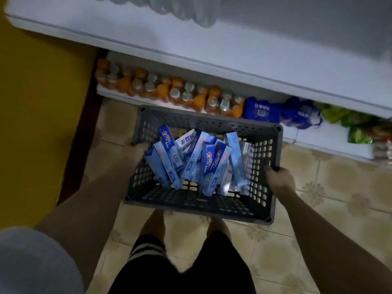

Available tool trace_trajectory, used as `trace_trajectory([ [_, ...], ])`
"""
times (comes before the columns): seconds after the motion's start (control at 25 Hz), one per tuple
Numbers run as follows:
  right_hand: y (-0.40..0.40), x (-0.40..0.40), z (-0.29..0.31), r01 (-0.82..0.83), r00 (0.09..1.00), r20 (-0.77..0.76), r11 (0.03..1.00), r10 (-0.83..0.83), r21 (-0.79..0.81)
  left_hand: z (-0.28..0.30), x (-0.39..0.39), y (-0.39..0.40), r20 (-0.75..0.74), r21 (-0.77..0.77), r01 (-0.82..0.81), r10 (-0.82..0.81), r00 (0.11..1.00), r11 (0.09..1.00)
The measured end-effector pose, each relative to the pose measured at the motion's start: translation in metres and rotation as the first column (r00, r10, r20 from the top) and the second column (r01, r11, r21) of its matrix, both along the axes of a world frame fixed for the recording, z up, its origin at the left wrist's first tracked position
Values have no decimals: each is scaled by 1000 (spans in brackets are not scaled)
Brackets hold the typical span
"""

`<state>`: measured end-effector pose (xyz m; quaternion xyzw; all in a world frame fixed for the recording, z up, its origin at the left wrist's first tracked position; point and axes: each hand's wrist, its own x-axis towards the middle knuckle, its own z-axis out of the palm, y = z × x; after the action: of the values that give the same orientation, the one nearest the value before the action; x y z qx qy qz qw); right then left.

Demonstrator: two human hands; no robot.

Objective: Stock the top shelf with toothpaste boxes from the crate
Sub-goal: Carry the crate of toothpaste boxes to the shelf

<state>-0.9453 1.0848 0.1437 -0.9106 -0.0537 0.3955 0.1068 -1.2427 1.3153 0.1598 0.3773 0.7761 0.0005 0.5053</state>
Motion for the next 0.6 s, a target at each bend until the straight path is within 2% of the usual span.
trace_trajectory([
  [0.04,2,-6,-32,66,998,-11,998,-66,-3,-37,0,8,6,-52,4,-4,1000,999],
  [0.2,0,-19,-158,282,958,-51,959,-281,20,-181,-10,37,106,-104,90,-79,991,990],
  [0.36,8,-23,-249,310,949,-77,949,-305,64,-271,-19,55,170,-145,85,-60,984,986],
  [0.48,18,-22,-294,319,945,-112,942,-308,103,-351,-39,77,184,-148,89,-61,981,985],
  [0.6,27,-25,-320,311,947,-121,945,-299,100,-387,-39,90,233,-103,107,-81,969,989],
])
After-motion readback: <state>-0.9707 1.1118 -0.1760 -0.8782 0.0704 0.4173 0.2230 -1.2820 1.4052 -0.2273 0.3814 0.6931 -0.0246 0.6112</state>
